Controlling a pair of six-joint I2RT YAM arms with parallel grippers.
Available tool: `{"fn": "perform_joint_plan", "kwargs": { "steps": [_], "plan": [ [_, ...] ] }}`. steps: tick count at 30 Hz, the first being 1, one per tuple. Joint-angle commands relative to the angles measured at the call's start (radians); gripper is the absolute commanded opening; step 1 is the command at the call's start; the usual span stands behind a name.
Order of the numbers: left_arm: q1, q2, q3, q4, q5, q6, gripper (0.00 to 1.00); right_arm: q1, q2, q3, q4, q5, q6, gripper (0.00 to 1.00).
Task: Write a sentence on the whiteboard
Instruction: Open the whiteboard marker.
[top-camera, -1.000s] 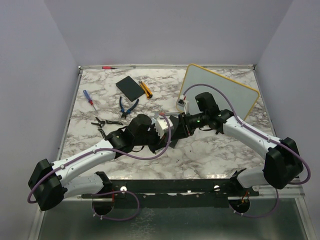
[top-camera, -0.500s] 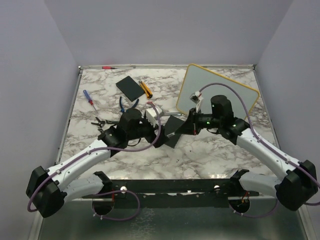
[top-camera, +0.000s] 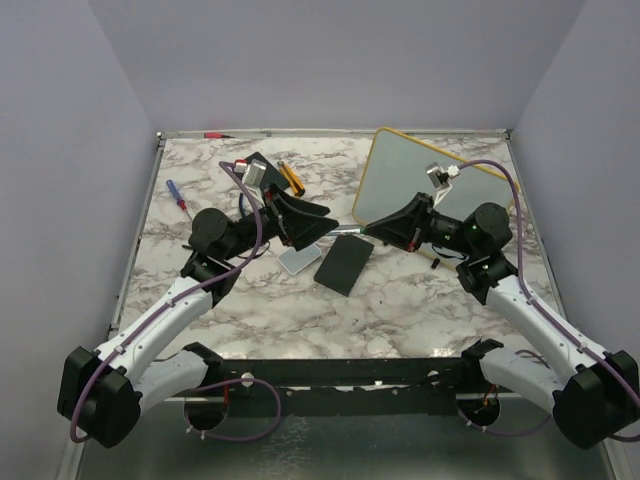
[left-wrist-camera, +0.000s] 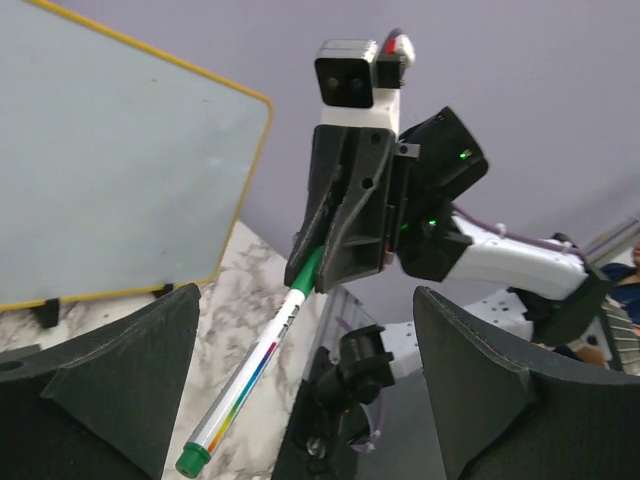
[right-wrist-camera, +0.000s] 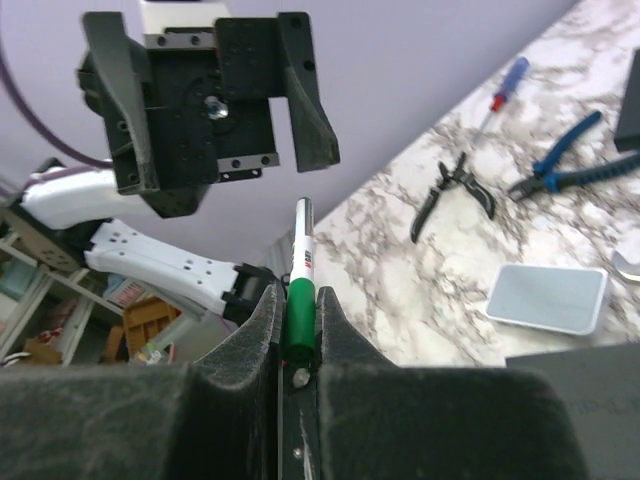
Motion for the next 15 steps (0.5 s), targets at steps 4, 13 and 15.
{"fn": "perform_joint_plan", "kwargs": {
  "steps": [4, 13, 15],
  "plan": [
    [0.003, -0.012, -0.01, 0.105, 0.105, -0.14, 0.88, -0.004, 0.011, -0.014, 0.31, -0.078, 0.156, 0.01],
    [0.003, -0.007, 0.054, -0.109, 0.186, -0.023, 0.73, -0.003, 0.014, 0.061, 0.08, -0.086, 0.039, 0.01],
    [0.003, -0.004, 0.078, -0.195, 0.184, 0.024, 0.7, -0.003, 0.017, 0.065, 0.067, -0.084, 0.034, 0.01]
  ]
}}
